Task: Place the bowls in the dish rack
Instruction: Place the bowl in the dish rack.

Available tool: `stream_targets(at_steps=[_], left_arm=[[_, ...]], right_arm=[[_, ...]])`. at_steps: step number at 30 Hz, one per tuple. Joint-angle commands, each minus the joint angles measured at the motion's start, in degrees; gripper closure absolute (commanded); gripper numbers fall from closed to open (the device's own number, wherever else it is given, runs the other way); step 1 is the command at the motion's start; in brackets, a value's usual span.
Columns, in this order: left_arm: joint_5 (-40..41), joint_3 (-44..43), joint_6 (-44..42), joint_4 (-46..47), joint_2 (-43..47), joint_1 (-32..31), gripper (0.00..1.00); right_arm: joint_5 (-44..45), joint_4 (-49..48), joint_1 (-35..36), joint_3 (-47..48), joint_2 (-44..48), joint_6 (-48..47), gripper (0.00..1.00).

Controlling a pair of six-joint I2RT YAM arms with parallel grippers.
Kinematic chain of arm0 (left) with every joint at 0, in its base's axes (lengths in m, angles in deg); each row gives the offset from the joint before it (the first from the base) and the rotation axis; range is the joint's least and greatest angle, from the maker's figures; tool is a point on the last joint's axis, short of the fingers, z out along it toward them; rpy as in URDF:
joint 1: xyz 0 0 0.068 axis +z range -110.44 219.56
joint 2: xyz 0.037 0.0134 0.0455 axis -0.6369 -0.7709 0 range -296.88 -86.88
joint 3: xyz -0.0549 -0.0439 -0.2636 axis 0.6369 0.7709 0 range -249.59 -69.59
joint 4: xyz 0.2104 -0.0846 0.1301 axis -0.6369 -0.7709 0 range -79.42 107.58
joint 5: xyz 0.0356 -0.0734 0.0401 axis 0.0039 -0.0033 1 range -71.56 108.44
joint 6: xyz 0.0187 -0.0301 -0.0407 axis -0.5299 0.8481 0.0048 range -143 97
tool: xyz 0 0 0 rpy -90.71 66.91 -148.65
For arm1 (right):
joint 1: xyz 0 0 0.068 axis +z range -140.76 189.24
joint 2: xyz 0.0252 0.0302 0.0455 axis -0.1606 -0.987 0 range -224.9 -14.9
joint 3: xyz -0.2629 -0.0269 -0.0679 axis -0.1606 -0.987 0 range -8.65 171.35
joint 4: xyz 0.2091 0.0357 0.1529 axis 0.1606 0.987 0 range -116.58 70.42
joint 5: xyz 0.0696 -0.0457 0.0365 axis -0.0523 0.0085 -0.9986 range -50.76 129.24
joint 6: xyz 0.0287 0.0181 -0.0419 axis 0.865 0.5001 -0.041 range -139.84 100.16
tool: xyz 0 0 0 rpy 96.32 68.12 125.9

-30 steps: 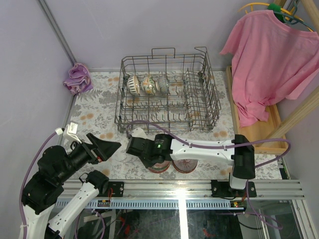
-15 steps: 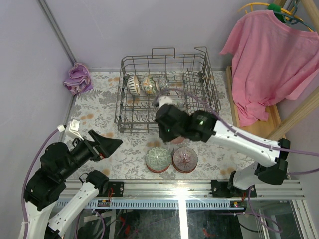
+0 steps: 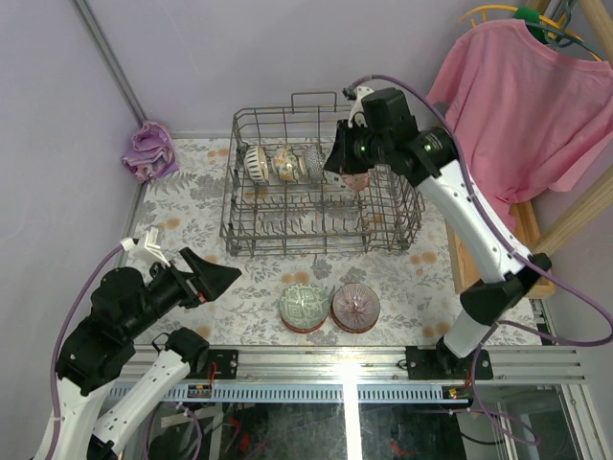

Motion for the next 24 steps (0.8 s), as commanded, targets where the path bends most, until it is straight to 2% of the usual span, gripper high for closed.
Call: stream_targets(at_steps=[1,5,11,24], left_arm=[[-1.4,1.2,-1.7,4.1,-0.9,-0.1,0.0],[-1.5,1.6,-1.9,4.2,-1.2,-0.1,0.0],[-1.6,1.8,-2.4,4.4,-1.7,-0.1,0.0],[-1.3,2.0,-3.3,3.7,-1.7,-0.1,0.0]], right_arm=[[-14.8,-5.3,-6.5,6.5,-6.8,-1.2,1.0],[-22.3,-9.3,-11.7,10.4,-12.6,1.4,1.0],[-28.2,-16.7,-16.2,12.3,-18.5,4.9,0.99],[-32.7,-29.8,-18.2,12.4,-27.0,9.2,0.97]])
